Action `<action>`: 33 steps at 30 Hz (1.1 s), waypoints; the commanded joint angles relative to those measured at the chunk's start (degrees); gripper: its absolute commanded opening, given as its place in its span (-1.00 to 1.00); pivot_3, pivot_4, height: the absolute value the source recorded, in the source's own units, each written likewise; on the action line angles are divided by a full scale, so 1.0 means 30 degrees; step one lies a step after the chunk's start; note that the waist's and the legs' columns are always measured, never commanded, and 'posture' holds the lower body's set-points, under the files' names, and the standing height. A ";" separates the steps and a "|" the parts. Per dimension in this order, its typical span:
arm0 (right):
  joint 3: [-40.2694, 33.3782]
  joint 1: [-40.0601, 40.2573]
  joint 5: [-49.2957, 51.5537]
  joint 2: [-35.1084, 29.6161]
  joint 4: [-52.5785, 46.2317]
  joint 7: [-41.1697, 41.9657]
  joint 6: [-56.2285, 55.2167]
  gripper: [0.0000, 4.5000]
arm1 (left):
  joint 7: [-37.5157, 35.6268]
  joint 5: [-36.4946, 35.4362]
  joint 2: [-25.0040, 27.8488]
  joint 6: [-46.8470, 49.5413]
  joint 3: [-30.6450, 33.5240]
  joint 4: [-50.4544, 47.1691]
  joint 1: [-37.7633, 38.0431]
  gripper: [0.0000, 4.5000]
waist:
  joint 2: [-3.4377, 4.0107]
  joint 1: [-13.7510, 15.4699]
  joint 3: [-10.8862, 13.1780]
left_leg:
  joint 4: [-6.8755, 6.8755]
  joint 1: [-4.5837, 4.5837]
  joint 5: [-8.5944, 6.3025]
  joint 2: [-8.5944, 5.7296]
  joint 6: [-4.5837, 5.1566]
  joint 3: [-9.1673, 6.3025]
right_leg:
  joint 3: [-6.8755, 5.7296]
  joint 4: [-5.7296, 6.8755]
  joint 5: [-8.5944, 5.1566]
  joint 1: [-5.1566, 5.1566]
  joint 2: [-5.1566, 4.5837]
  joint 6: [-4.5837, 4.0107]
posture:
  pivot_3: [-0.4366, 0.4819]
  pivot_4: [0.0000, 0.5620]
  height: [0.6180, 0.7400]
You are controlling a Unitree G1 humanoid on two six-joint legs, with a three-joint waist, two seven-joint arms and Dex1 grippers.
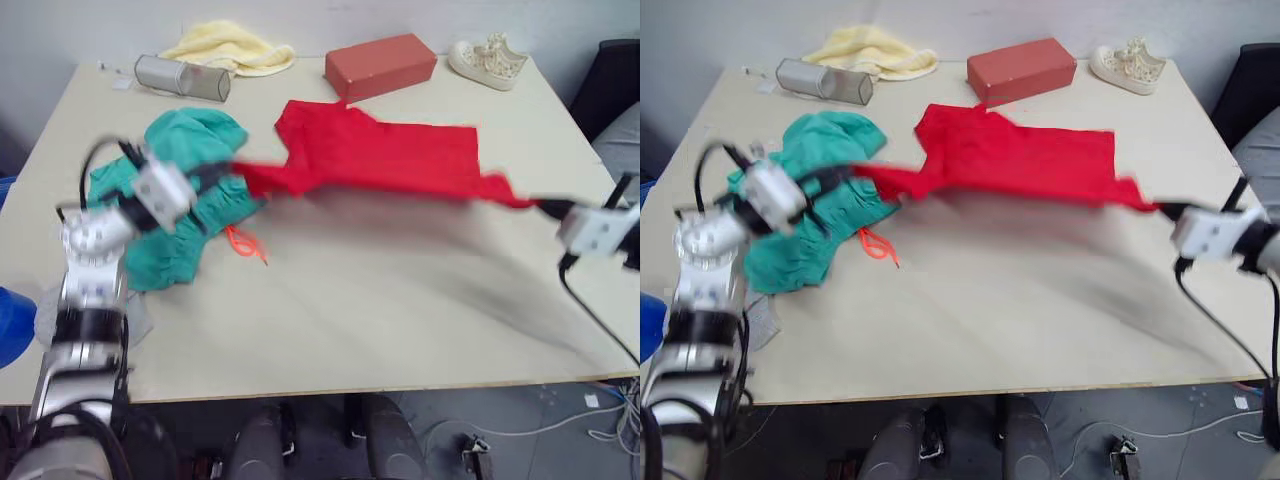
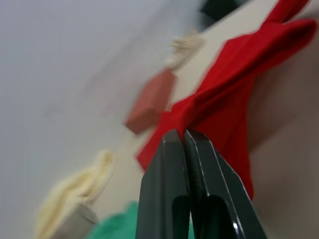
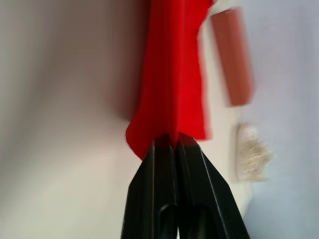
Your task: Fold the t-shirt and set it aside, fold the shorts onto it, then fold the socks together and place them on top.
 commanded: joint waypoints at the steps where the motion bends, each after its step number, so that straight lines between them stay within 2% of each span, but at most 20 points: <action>1: -0.1472 0.2079 0.2339 -0.0956 -0.2037 0.0974 0.0111 -0.99 | -0.0514 -0.0684 0.1466 0.1684 0.0959 -0.4637 0.2779 -1.00 | 0.0004 -0.0070 -0.0006 | -0.0004 0.0027 0.0030 0.0008 -0.0004 0.0014 | 0.0046 -0.0001 0.0036 0.0007 0.0000 -0.0029 | -0.05 -0.47 1.00; 4: -0.1875 0.4179 0.2902 -0.1286 -0.2888 0.1592 0.0212 -0.99 | -0.1188 -0.1438 0.2183 0.3489 0.0928 -0.6881 0.5357 -1.00 | 0.0016 -0.0135 -0.0013 | -0.0075 0.0227 0.0035 0.0028 -0.0055 0.0014 | 0.0181 -0.0017 0.0045 0.0166 -0.0014 -0.0088 | -0.05 -0.47 1.00; 6: -0.2255 0.5300 0.3332 -0.1548 -0.3342 0.1927 0.0404 -0.99 | -0.2181 -0.1744 0.2785 0.4206 0.0634 -0.7960 0.6978 -1.00 | 0.0020 -0.0204 -0.0019 | -0.0093 0.0375 -0.0082 0.0080 -0.0207 0.0006 | 0.0174 -0.0048 0.0012 0.0317 -0.0083 -0.0144 | -0.05 -0.47 1.00; 12: -0.3397 0.8507 0.4559 -0.2063 -0.5311 0.2737 0.0788 -0.99 | -0.4541 -0.3481 0.4158 0.7167 0.0500 -0.9918 0.9878 -1.00 | 0.0022 -0.0312 -0.0020 | -0.0107 0.0366 -0.0063 0.0114 -0.0170 0.0001 | 0.0150 -0.0022 -0.0029 0.0285 -0.0077 -0.0205 | -0.05 -0.47 1.00; 18: -0.4342 1.1733 0.4838 -0.1794 -0.7452 0.2856 0.1657 -0.99 | -0.6604 -0.5909 0.6115 1.2216 0.0511 -1.1910 1.1927 -1.00 | 0.0021 -0.0364 -0.0021 | -0.0107 0.0373 -0.0086 0.0136 -0.0202 -0.0018 | 0.0133 -0.0025 -0.0064 0.0290 -0.0067 -0.0238 | -0.05 -0.47 1.00; 22: -0.5015 1.2945 0.4767 -0.1733 -0.8234 0.2733 0.2206 -0.99 | -0.7387 -0.6925 0.6954 1.4030 0.1215 -1.2518 1.2242 -1.00 | 0.0016 -0.0371 -0.0025 | -0.0106 0.0370 -0.0103 0.0134 -0.0223 -0.0021 | 0.0133 -0.0026 -0.0099 0.0286 -0.0070 -0.0246 | -0.05 -0.47 1.00; 26: -0.5569 1.3828 0.5086 -0.1686 -0.9138 0.2915 0.3162 -0.99 | -0.7580 -0.8822 0.7282 1.6478 0.1863 -1.2631 1.1204 -1.00 | 0.0020 -0.0367 -0.0027 | -0.0104 0.0370 -0.0109 0.0137 -0.0235 -0.0045 | 0.0118 -0.0022 -0.0145 0.0291 -0.0070 -0.0271 | -0.05 -0.47 1.00; 33: -0.6596 1.5442 0.5832 -0.1558 -1.1671 0.3412 0.5283 -0.99 | -0.8249 -0.8235 0.7679 1.7586 0.1212 -1.1416 0.9561 -1.00 | 0.0023 -0.0346 -0.0030 | -0.0105 0.0361 -0.0111 0.0132 -0.0239 -0.0068 | 0.0104 -0.0024 -0.0149 0.0294 -0.0069 -0.0266 | -0.05 -0.47 1.00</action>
